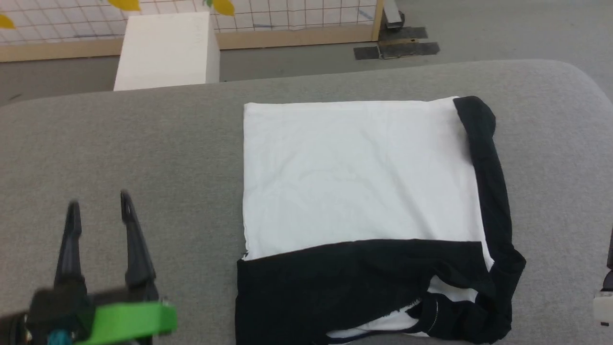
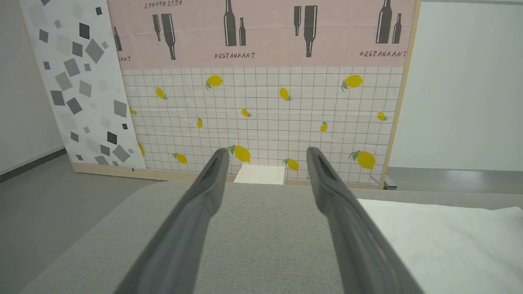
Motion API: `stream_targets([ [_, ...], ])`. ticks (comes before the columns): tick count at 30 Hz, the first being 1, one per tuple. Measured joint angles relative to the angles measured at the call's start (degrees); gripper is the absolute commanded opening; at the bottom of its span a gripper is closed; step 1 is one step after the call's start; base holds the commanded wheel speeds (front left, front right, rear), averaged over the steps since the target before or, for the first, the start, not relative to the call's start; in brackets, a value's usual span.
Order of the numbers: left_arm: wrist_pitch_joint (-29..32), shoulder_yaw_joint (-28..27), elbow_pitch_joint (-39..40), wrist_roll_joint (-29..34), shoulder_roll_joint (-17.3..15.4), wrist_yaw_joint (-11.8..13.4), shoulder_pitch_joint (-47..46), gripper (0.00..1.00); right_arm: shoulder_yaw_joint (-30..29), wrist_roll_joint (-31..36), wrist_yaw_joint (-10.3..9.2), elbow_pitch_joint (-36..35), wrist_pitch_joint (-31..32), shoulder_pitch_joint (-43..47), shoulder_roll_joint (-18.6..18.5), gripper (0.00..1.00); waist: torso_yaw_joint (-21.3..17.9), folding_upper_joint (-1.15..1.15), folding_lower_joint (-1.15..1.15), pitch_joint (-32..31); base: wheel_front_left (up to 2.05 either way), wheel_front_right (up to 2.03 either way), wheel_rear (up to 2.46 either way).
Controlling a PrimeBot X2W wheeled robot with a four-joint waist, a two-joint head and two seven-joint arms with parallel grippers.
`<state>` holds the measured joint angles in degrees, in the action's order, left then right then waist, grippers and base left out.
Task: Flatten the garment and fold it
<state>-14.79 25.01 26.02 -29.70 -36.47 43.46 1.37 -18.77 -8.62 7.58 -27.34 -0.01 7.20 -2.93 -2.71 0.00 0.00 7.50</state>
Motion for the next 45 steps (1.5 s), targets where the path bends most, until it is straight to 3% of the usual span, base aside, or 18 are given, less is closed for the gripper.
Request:
stream_targets([
  [4,0.0,-3.1,0.8,2.9,3.7,-1.0,6.8,1.00,-0.2,-0.5,0.00,1.3,0.0,0.9,0.0,1.00,1.2,0.00,0.00,0.2,0.00,0.00,0.00],
  [5,0.0,-3.8,1.3,3.6,5.9,-3.0,7.3,1.00,-0.3,-0.6,0.00,1.7,-0.1,1.0,0.0,1.00,1.8,0.00,0.00,0.3,0.00,0.00,0.00],
  [8,0.0,-4.3,0.8,4.6,8.5,-6.6,7.2,1.00,-0.2,-0.6,0.00,1.6,0.6,0.4,0.0,1.00,2.4,0.00,0.00,1.1,0.00,0.00,0.00],
  [13,0.0,-5.4,0.2,6.9,12.0,-10.7,6.2,1.00,-0.6,-0.8,0.00,0.6,5.4,-8.0,-1.1,1.00,2.5,0.00,0.00,3.7,0.00,0.00,0.00],
  [16,0.0,-6.0,-0.3,8.0,13.3,-12.5,4.8,1.00,-0.5,-4.0,0.00,2.1,9.9,-15.6,-5.7,1.00,2.3,0.00,0.00,6.0,0.00,0.00,0.00],
  [21,0.0,-6.9,-1.1,10.5,14.6,-15.0,1.6,1.00,-0.7,-9.3,-0.02,10.6,17.8,-28.4,-15.2,1.00,1.6,0.00,0.01,10.8,0.00,0.00,0.00],
  [30,0.0,-6.8,-1.9,13.6,15.7,-17.8,-3.5,1.00,3.8,-10.2,-0.01,24.0,26.9,-40.3,-25.4,1.00,1.2,0.00,0.01,19.7,0.00,0.00,0.00],
  [36,0.0,-6.8,-1.7,14.7,15.7,-18.3,-4.6,1.00,6.1,-11.2,-0.01,30.4,34.9,-42.9,-26.2,1.00,1.8,0.00,0.01,24.5,0.00,0.00,0.00],
  [45,0.0,-6.0,-1.9,15.3,16.5,-18.8,-5.5,1.00,9.3,-13.2,-0.01,33.1,36.8,-45.1,-27.4,1.00,4.2,0.00,0.01,29.6,0.00,0.00,0.00],
])
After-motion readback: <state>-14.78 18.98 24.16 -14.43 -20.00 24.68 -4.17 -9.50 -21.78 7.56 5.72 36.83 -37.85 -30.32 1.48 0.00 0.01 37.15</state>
